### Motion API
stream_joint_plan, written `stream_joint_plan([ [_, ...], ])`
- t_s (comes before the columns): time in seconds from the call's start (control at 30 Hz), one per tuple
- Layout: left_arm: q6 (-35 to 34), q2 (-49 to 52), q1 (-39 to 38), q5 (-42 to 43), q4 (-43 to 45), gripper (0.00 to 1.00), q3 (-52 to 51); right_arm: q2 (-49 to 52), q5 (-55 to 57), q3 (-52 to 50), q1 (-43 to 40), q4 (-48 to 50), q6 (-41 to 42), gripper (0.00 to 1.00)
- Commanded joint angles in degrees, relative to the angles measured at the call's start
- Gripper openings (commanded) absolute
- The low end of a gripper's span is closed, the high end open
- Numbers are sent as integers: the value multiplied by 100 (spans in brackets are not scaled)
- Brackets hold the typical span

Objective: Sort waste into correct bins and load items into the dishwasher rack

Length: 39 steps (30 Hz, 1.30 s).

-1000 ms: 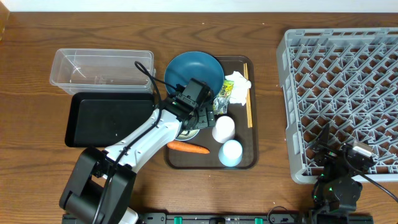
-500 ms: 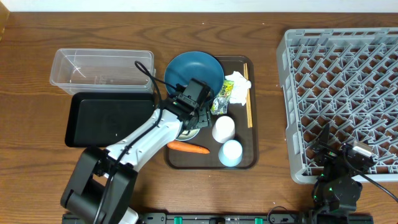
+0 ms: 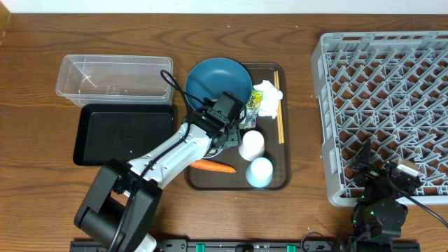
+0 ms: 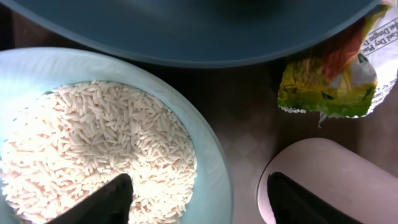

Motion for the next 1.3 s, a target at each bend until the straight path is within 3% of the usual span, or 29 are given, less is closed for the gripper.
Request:
stream_joint_plan([
  [0.0, 15, 26, -9, -101, -15, 62, 127, -11, -66, 37, -15, -90, -20, 99],
  [0.37, 15, 26, -9, -98, -146, 29, 125, -11, -66, 37, -15, -87, -20, 99],
  [0.87, 15, 22, -9, -98, -142, 19, 127, -11, -66, 37, -15, -90, -22, 99],
  [1.1, 15, -7, -9, -98, -96, 7, 127, -11, -66, 37, -15, -90, -22, 99],
  [1.27, 13, -39, -9, -96, -98, 6, 127, -11, -66, 37, -15, -90, -20, 99],
])
